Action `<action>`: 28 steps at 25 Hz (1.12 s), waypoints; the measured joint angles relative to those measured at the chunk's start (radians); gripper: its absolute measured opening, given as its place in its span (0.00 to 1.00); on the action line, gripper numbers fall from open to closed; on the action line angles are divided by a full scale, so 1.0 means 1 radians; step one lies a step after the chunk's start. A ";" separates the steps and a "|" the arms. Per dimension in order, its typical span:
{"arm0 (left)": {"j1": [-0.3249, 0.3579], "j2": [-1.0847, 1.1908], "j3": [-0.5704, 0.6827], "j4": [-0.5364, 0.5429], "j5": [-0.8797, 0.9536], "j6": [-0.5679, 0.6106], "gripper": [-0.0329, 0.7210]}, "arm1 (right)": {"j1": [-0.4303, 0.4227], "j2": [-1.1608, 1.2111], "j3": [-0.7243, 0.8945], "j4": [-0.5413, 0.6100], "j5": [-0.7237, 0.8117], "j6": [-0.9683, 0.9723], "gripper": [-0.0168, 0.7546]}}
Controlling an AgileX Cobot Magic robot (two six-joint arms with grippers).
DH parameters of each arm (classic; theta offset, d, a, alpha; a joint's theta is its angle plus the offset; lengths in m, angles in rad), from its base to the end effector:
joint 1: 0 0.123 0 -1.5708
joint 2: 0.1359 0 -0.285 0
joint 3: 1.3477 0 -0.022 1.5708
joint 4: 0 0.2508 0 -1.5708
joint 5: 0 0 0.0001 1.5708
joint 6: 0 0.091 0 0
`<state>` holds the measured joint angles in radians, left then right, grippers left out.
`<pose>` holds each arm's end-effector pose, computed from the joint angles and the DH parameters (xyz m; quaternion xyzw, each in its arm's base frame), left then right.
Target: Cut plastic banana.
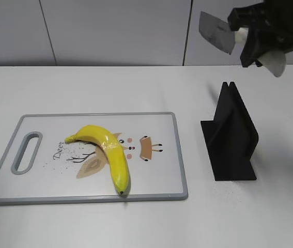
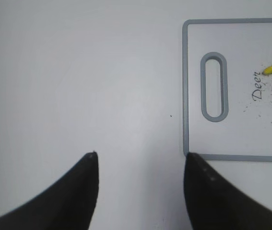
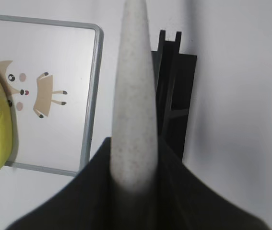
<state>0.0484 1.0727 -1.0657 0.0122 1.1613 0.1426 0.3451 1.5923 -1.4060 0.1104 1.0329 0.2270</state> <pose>0.1897 0.0102 0.3512 0.0467 0.9690 0.0291 0.2407 0.3124 0.1214 0.3196 -0.0403 0.9739 0.1116 0.1937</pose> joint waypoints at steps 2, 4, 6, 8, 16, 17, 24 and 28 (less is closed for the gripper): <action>0.000 -0.106 0.076 0.002 -0.025 0.000 0.77 | -0.003 -0.044 0.066 -0.007 -0.031 0.027 0.27; 0.000 -0.201 0.150 0.002 -0.042 0.000 0.77 | -0.003 -0.071 0.124 -0.022 -0.057 0.059 0.27; 0.000 -0.305 0.228 0.002 -0.047 0.000 0.77 | -0.003 -0.089 0.160 -0.041 -0.070 0.084 0.27; 0.000 -0.404 0.314 0.002 -0.055 0.000 0.77 | -0.003 -0.096 0.186 -0.049 -0.077 0.094 0.27; 0.000 -0.799 0.542 -0.012 -0.066 0.000 0.76 | -0.003 -0.097 0.270 -0.052 -0.112 0.109 0.26; 0.000 -0.841 0.551 -0.012 -0.066 0.000 0.76 | -0.003 -0.097 0.281 -0.052 -0.119 0.109 0.26; 0.000 -1.062 0.562 -0.012 -0.089 0.000 0.76 | -0.003 -0.097 0.334 -0.041 -0.128 0.109 0.27; 0.000 -1.077 0.564 -0.022 -0.089 0.000 0.76 | -0.003 -0.097 0.370 -0.011 -0.130 0.106 0.27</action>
<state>0.0484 -0.0045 -0.5015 -0.0101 1.0722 0.1426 0.3419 1.4951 -1.0363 0.0991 0.9029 0.3334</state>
